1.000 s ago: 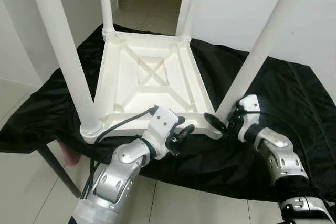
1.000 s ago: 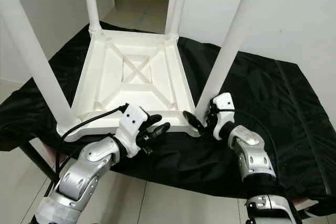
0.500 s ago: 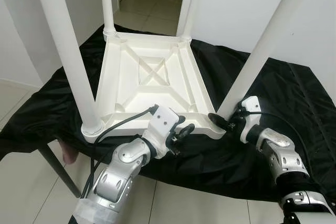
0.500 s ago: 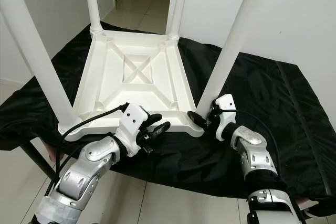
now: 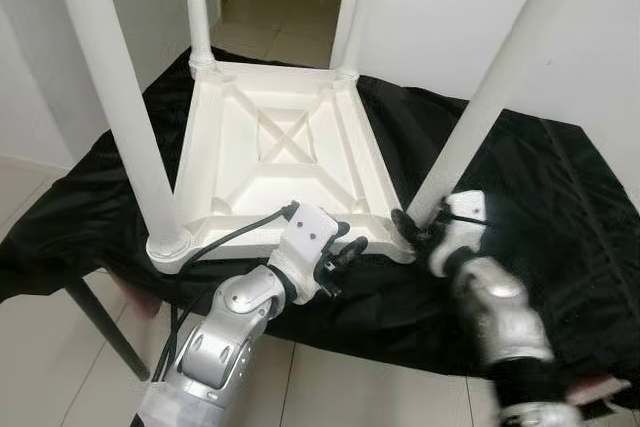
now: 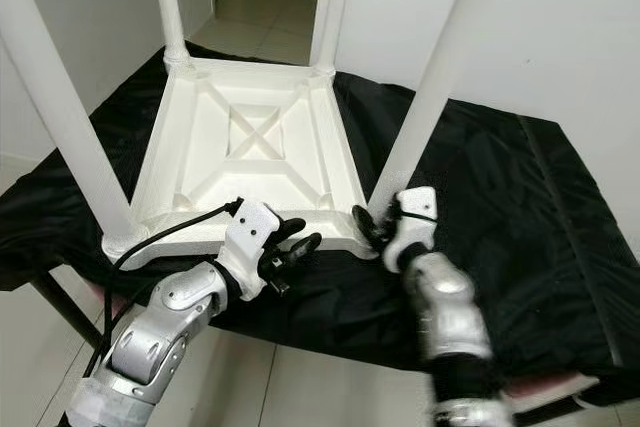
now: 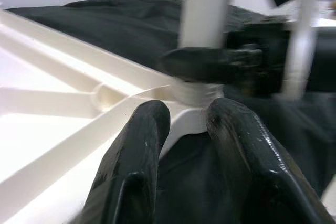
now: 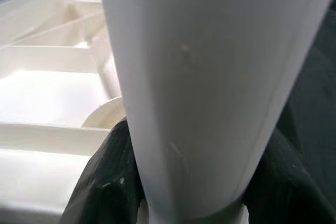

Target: Building children table

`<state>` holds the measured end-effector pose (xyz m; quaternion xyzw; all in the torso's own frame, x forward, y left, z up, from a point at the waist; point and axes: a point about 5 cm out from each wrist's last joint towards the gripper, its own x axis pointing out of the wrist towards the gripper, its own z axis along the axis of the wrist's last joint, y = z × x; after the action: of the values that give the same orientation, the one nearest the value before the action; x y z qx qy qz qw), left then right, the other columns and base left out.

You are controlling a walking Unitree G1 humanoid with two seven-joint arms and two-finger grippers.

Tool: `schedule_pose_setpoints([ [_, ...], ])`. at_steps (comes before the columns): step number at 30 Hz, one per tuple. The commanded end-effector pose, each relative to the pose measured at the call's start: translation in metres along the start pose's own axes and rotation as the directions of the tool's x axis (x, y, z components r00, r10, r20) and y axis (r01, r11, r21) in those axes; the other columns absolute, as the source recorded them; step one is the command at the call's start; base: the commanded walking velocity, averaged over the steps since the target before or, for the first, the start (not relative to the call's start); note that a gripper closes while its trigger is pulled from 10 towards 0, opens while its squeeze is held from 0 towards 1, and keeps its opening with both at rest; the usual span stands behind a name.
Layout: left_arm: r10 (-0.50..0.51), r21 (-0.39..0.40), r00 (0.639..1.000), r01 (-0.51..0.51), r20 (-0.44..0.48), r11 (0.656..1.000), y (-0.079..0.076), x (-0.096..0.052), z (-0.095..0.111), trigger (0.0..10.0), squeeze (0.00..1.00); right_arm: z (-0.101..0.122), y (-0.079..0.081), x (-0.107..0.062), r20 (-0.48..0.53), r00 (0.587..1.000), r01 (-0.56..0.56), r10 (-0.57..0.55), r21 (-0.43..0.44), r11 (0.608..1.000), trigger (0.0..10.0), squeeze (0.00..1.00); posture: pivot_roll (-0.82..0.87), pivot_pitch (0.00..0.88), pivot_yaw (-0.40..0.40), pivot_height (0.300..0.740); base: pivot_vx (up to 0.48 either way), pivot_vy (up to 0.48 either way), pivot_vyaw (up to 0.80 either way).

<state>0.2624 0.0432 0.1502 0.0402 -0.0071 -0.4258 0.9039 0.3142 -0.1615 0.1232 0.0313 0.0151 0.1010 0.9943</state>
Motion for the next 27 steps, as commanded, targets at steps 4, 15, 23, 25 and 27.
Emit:
schedule_pose_setpoints([
  [4,0.006,0.001,1.0,-0.006,-0.017,1.0,-0.002,-0.001,-0.003,10.0,0.0,-0.009,0.004,-0.001,-0.04,0.987,0.156,-0.155,0.023,0.987,10.0,0.0,0.01,0.013,-0.122,0.74,0.0,0.0,0.0],
  [15,0.019,-0.006,1.0,-0.019,-0.016,1.0,-0.003,0.0,-0.003,10.0,0.0,-0.001,0.051,0.003,-0.014,0.981,0.194,-0.194,0.119,0.974,10.0,0.0,0.01,0.019,-0.142,0.74,0.0,0.0,0.0],
  [23,0.028,-0.004,1.0,-0.028,-0.01,1.0,-0.001,0.002,-0.002,10.0,0.0,0.011,0.032,-0.002,0.039,0.984,0.169,-0.173,0.09,0.981,10.0,1.0,0.01,0.018,-0.148,0.74,0.0,0.0,0.0],
  [25,0.03,-0.005,1.0,-0.03,-0.009,1.0,-0.001,0.002,-0.002,10.0,0.0,0.013,0.023,-0.005,0.052,0.986,0.154,-0.159,0.083,0.985,10.0,1.0,0.0,0.018,-0.15,0.74,0.0,0.0,0.0],
  [27,0.03,-0.005,1.0,-0.03,-0.009,1.0,-0.001,0.002,-0.003,10.0,0.0,0.012,0.015,-0.007,0.034,0.994,0.098,-0.1,0.077,0.992,10.0,1.0,0.0,0.016,-0.151,0.74,0.0,0.0,0.0],
])
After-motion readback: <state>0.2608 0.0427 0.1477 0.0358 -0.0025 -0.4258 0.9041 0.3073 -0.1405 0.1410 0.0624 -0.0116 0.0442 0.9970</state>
